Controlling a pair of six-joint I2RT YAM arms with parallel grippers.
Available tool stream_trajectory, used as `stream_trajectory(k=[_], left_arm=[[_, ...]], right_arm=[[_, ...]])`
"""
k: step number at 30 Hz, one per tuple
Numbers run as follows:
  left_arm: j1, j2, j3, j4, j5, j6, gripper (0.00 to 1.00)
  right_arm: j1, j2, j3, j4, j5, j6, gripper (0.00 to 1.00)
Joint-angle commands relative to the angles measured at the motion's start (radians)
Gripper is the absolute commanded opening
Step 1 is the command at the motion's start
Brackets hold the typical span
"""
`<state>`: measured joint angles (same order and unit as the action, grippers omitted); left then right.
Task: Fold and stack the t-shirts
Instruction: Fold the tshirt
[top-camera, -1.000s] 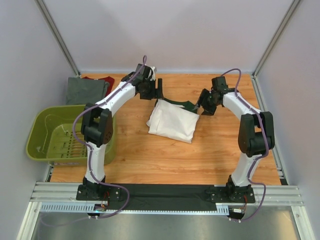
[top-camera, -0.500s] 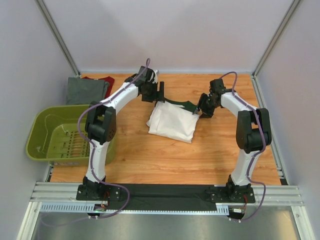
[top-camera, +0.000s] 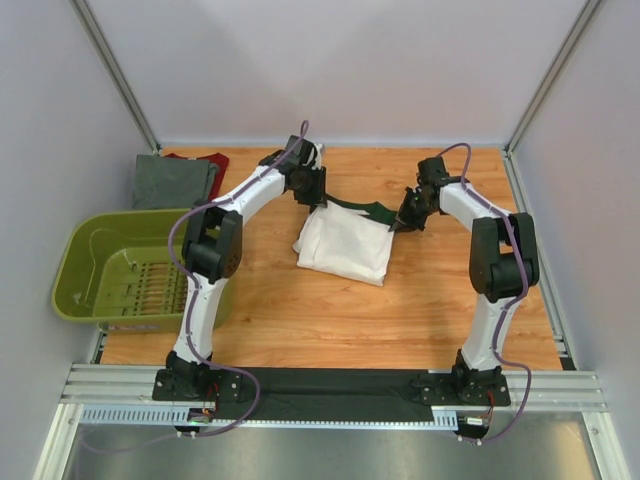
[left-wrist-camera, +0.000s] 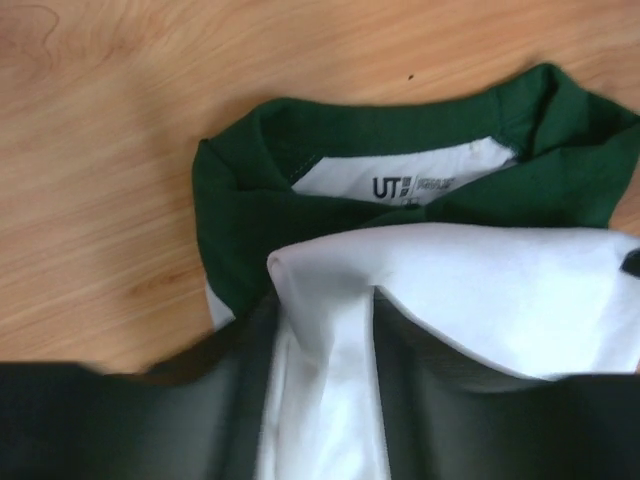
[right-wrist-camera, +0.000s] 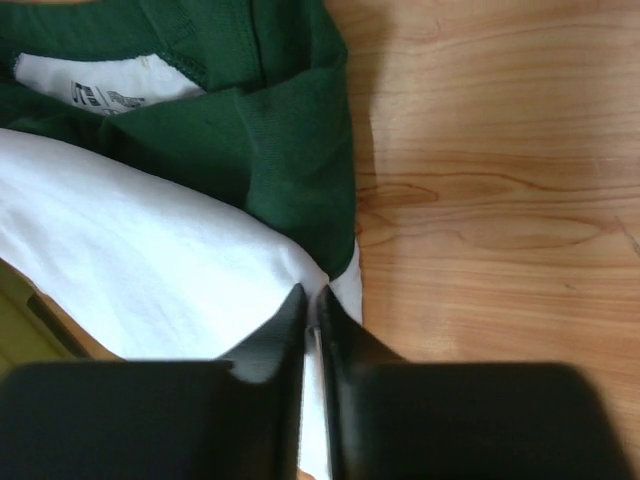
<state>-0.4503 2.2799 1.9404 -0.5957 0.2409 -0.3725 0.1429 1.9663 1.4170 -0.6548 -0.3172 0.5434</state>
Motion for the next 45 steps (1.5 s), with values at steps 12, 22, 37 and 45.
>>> stream_trajectory(k=[12, 22, 37, 45], left_arm=[[-0.007, -0.152, -0.066, 0.079, -0.091, -0.091, 0.00], [-0.007, -0.296, -0.205, 0.177, -0.127, -0.190, 0.00], [-0.007, -0.490, -0.334, 0.206, -0.190, -0.215, 0.00], [-0.005, -0.467, -0.351, 0.231, -0.207, -0.253, 0.00]], right_arm=[[0.029, -0.170, 0.056, 0.079, -0.017, -0.022, 0.00], [0.032, -0.267, 0.068, 0.100, -0.002, -0.042, 0.00], [0.041, -0.322, 0.113, 0.149, -0.065, -0.085, 0.00], [0.047, -0.225, 0.207, 0.150, -0.007, -0.125, 0.00]])
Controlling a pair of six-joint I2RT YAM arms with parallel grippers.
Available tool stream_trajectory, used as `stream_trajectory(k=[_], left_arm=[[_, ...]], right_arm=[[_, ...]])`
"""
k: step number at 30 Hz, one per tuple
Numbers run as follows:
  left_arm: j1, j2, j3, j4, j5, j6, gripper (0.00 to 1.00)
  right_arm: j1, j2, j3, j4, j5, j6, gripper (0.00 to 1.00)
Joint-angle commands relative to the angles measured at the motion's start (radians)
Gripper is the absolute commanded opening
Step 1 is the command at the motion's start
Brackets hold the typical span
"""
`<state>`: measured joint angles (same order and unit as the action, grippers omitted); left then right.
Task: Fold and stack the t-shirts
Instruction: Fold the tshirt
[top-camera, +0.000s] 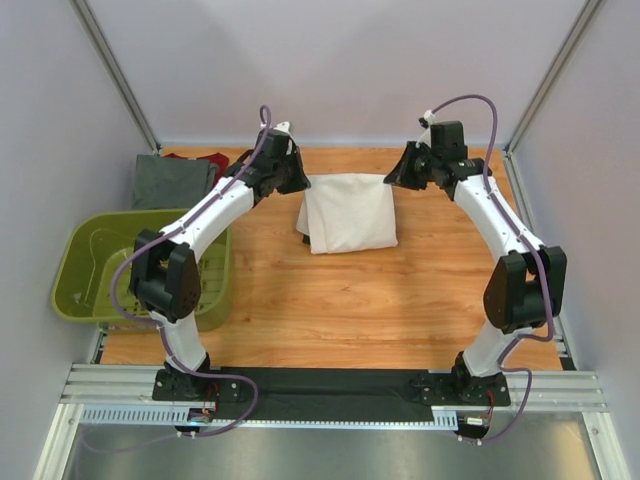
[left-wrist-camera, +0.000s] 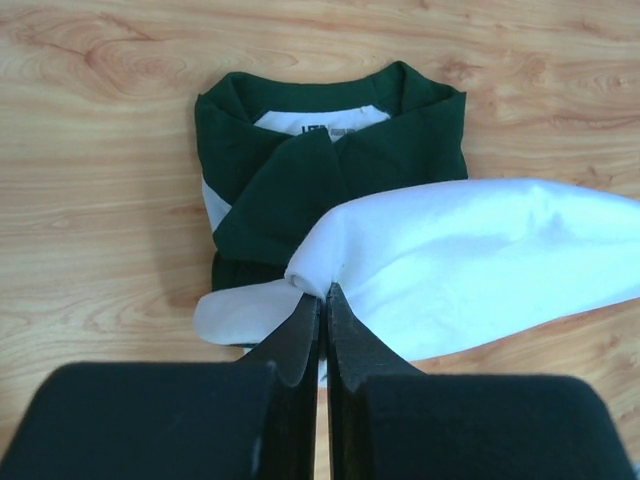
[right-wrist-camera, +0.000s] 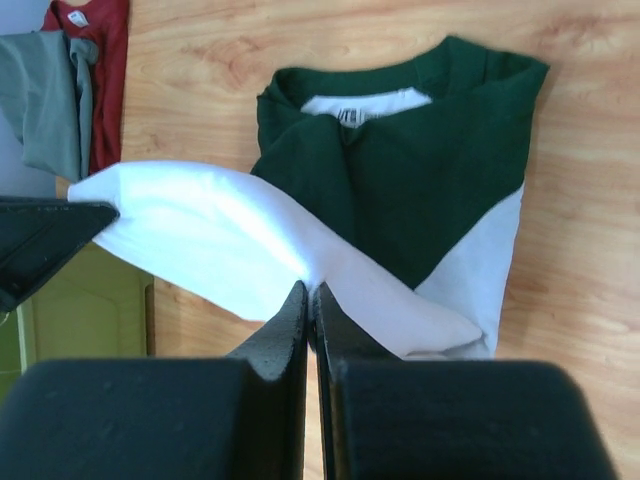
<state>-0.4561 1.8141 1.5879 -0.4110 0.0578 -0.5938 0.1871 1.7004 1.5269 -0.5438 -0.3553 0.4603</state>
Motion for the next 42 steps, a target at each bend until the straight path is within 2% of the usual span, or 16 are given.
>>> stream_trajectory(k=[1, 10, 17, 30, 31, 34, 35, 36, 37, 38, 40, 41, 42], left_arm=[[0.002, 0.017, 0.007, 0.051, -0.027, -0.040, 0.00], [0.031, 0.184, 0.110, 0.093, -0.039, -0.122, 0.00], [0.069, 0.329, 0.178, 0.084, -0.038, -0.158, 0.00], [0.102, 0.548, 0.388, 0.032, -0.049, -0.147, 0.00], [0.103, 0.550, 0.383, 0.035, -0.047, -0.146, 0.00], [0.120, 0.557, 0.385, 0.026, -0.017, -0.132, 0.00], [0.123, 0.559, 0.409, 0.014, 0.000, -0.114, 0.12], [0.128, 0.550, 0.423, -0.018, 0.026, -0.101, 0.18], [0.126, 0.536, 0.435, -0.032, 0.033, -0.062, 0.29], [0.128, 0.516, 0.428, -0.035, 0.048, -0.043, 0.34], [0.126, 0.437, 0.399, -0.034, 0.089, -0.015, 0.43], [0.125, 0.407, 0.390, -0.032, 0.105, 0.006, 0.52], [0.123, 0.357, 0.385, -0.040, 0.126, 0.015, 0.56]], right_arm=[[0.003, 0.059, 0.119, 0.036, 0.039, -0.060, 0.00], [-0.005, 0.349, 0.392, -0.021, 0.111, -0.103, 0.00], [-0.024, 0.550, 0.507, -0.008, 0.153, -0.110, 0.00], [-0.035, 0.775, 0.688, 0.068, 0.098, -0.091, 0.01], [-0.035, 0.780, 0.688, 0.074, 0.093, -0.089, 0.04], [-0.037, 0.786, 0.690, 0.076, 0.076, -0.086, 0.34], [-0.037, 0.783, 0.696, 0.067, 0.069, -0.089, 0.48], [-0.038, 0.779, 0.703, 0.053, 0.052, -0.091, 0.55], [-0.038, 0.762, 0.722, 0.021, 0.046, -0.091, 0.61], [-0.041, 0.749, 0.728, 0.006, 0.035, -0.094, 0.71], [-0.044, 0.702, 0.737, -0.037, -0.005, -0.095, 0.77], [-0.047, 0.682, 0.739, -0.051, -0.010, -0.095, 0.81], [-0.049, 0.659, 0.737, -0.067, -0.014, -0.100, 0.83]])
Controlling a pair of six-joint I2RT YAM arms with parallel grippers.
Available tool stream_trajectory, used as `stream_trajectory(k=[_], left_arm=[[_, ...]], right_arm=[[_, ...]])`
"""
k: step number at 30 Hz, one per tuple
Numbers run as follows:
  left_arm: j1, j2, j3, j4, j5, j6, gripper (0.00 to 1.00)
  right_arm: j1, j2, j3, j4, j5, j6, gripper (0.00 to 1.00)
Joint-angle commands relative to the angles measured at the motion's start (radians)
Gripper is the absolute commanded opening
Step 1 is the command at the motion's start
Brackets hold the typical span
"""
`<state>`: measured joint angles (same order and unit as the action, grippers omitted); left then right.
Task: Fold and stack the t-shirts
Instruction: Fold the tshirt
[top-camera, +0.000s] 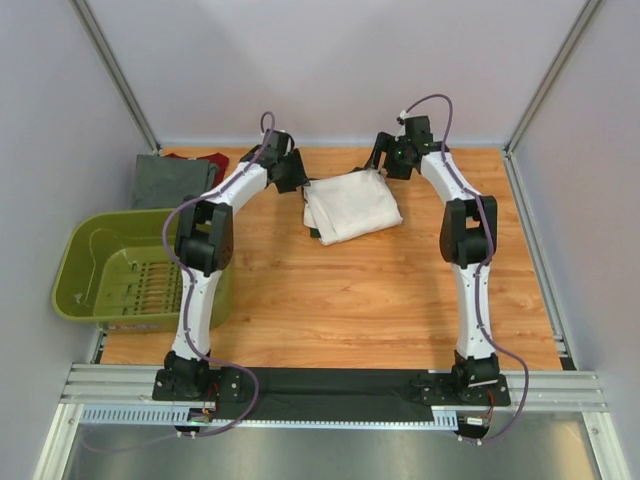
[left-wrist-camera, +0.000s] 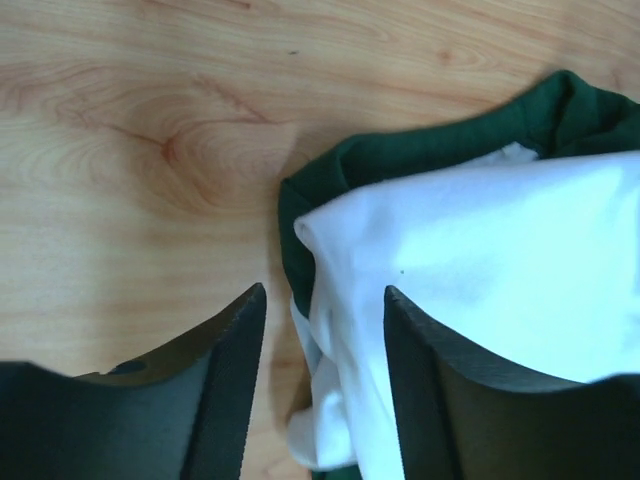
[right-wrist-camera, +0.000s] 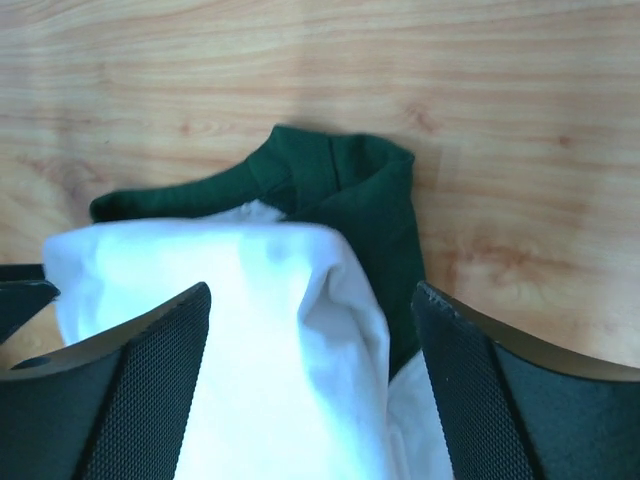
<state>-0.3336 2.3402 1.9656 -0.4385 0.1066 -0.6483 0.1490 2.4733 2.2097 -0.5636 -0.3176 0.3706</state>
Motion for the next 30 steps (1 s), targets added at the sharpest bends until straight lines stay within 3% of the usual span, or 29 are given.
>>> stream_trajectory(k=[1, 4, 6, 7, 9, 10, 13, 19, 30], left_arm=[[-0.007, -0.192, 0.007, -0.023, 0.082, 0.076, 0.59], [-0.033, -0.272, 0.013, -0.065, 0.096, 0.099, 0.63], [-0.050, -0.321, 0.010, -0.077, 0.116, 0.104, 0.63], [-0.070, -0.334, -0.002, -0.074, 0.113, 0.082, 0.58], [-0.093, -0.360, -0.023, -0.046, 0.120, 0.030, 0.44], [-0.097, -0.364, -0.071, -0.025, 0.123, -0.047, 0.25], [-0.119, -0.348, -0.195, 0.157, 0.198, -0.189, 0.00], [-0.153, -0.291, -0.328, 0.305, 0.166, -0.277, 0.00], [-0.157, -0.193, -0.378, 0.107, 0.024, -0.208, 0.00]], right_arm=[[-0.012, -0.160, 0.053, -0.077, -0.052, -0.012, 0.84], [-0.017, -0.247, 0.038, -0.151, -0.052, 0.002, 0.86], [-0.019, -0.293, -0.016, -0.168, -0.081, 0.005, 0.73], [-0.019, -0.341, -0.054, -0.157, -0.098, 0.020, 0.68], [-0.017, -0.407, -0.178, -0.118, -0.155, 0.042, 0.42], [-0.016, -0.421, -0.223, -0.052, -0.173, 0.066, 0.26], [-0.008, -0.412, -0.301, 0.011, -0.222, 0.070, 0.02], [-0.006, -0.261, -0.233, -0.009, -0.199, 0.024, 0.00], [-0.008, -0.105, -0.177, -0.041, -0.032, -0.047, 0.00]])
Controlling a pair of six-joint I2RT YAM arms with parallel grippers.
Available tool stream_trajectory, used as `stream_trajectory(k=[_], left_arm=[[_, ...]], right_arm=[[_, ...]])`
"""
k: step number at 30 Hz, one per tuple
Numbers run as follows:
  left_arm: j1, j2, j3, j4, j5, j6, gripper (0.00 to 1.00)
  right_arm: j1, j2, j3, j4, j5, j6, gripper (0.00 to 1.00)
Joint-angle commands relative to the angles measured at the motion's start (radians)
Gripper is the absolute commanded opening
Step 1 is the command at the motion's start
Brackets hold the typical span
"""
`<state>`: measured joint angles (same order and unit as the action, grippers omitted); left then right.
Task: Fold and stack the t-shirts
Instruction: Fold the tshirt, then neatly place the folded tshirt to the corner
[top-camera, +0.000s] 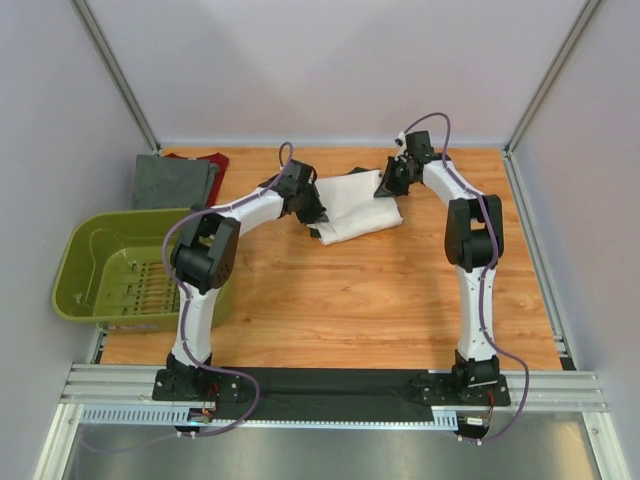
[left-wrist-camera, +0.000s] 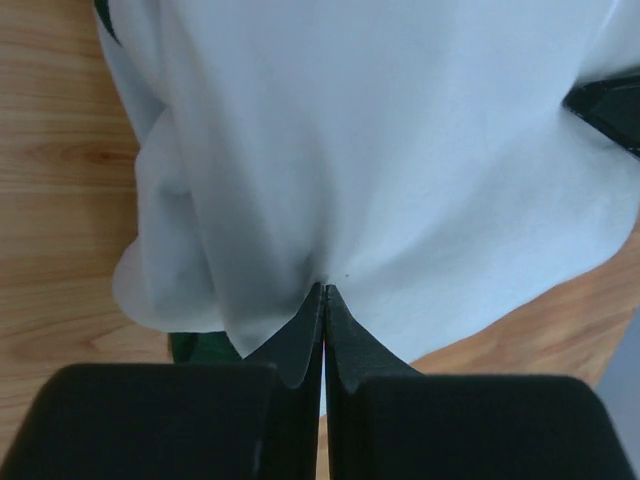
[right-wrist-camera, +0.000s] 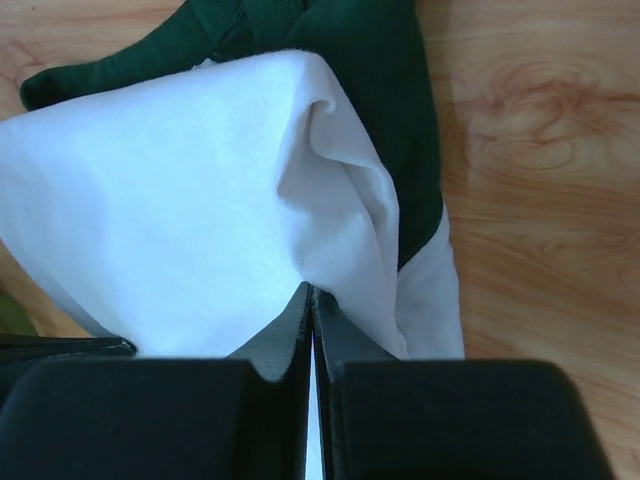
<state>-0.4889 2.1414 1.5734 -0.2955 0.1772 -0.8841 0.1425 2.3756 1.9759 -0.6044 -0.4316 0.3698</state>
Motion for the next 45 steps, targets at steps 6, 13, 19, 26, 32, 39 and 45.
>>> stream_trajectory(k=[6, 13, 19, 26, 32, 39, 45], left_arm=[[-0.002, 0.032, 0.105, -0.163, -0.097, 0.094, 0.00], [-0.002, -0.104, 0.183, -0.214, -0.024, 0.324, 0.23], [-0.004, -0.140, 0.217, -0.280, -0.137, 0.363, 0.84], [-0.002, -0.014, 0.258, -0.314, -0.218, 0.191, 0.88], [-0.004, 0.024, 0.209, -0.188, -0.228, 0.106, 0.87], [-0.002, 0.077, 0.186, -0.131, -0.226, 0.074, 0.85], [-0.005, 0.113, 0.140, -0.015, -0.211, 0.070, 0.65]], right_arm=[[-0.003, -0.036, 0.061, -0.026, 0.088, -0.054, 0.00], [-0.003, -0.162, 0.083, -0.060, -0.007, -0.051, 0.17], [-0.027, -0.230, 0.067, -0.120, 0.017, -0.077, 0.49], [-0.070, -0.259, 0.043, -0.166, 0.086, -0.083, 0.89], [-0.101, -0.242, 0.052, -0.190, 0.122, -0.097, 0.99], [-0.133, -0.242, 0.054, -0.204, 0.154, -0.108, 1.00], [-0.188, -0.251, 0.051, -0.212, 0.172, -0.104, 0.99]])
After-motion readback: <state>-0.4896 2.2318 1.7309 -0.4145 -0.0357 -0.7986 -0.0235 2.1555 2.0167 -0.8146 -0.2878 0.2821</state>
